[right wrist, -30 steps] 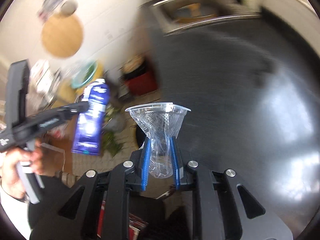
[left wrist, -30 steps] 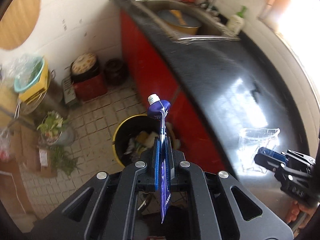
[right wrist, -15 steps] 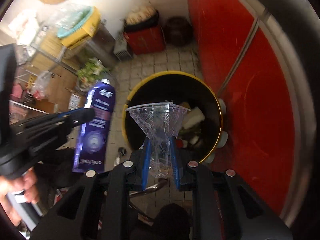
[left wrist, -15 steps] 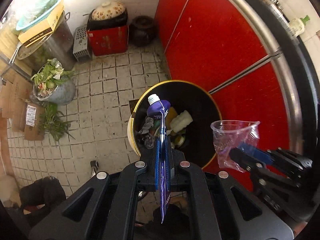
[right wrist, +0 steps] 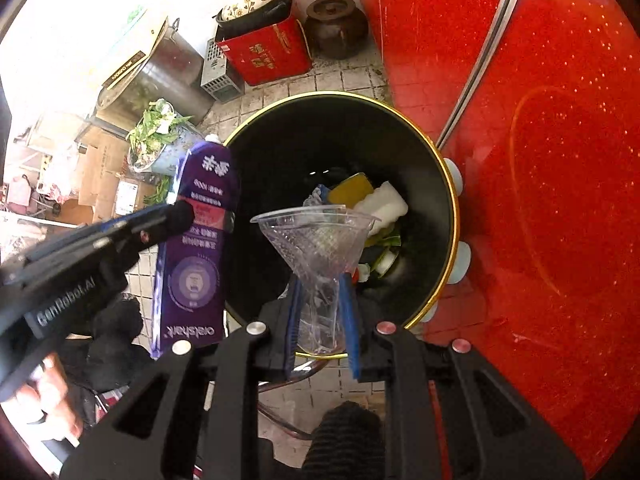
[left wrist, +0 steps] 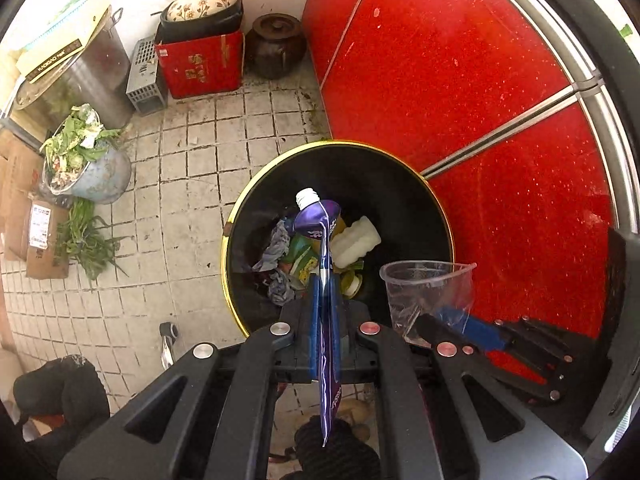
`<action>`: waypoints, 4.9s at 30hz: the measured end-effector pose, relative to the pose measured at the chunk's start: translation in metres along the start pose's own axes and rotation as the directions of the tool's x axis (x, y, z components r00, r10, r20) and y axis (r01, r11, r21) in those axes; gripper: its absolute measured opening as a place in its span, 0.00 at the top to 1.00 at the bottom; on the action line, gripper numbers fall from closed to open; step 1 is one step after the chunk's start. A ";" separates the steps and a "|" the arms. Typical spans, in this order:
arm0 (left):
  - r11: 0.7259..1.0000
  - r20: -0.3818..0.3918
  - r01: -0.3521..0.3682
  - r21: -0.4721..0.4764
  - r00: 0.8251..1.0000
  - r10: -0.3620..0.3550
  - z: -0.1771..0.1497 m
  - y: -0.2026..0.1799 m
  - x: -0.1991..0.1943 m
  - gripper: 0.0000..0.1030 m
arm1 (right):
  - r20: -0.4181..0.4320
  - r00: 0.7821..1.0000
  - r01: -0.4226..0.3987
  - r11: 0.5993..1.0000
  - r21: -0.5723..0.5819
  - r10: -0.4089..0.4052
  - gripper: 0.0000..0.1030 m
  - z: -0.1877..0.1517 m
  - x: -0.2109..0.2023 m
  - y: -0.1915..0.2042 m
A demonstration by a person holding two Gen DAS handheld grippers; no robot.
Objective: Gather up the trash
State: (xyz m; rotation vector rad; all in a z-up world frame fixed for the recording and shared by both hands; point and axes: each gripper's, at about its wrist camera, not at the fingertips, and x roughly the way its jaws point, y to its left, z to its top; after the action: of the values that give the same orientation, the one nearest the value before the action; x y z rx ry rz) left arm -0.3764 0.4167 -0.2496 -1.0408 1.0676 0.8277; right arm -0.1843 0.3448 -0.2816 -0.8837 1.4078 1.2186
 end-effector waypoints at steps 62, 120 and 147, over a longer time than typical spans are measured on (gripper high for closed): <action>0.997 -0.048 -0.037 0.070 0.998 0.041 0.004 -0.016 -0.003 0.96 | -0.025 0.997 0.073 0.997 -0.009 -0.074 0.81 -0.001 0.025 -0.009; 0.460 -0.110 0.174 0.871 0.980 -0.164 -0.158 -0.493 -0.201 0.06 | 0.124 0.787 0.013 0.218 0.976 -0.605 0.06 -0.460 -0.425 -0.284; 0.325 -0.109 0.121 0.938 0.993 -0.054 -0.232 -0.536 -0.184 0.06 | 0.078 0.831 -0.042 0.078 0.996 -0.551 0.06 -0.550 -0.398 -0.273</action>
State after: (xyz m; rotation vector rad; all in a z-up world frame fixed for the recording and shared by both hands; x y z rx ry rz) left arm -0.0058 0.0211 0.0349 -0.0621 1.2604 -0.0517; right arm 0.0290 -0.2854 0.0242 0.1863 1.1837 -0.0836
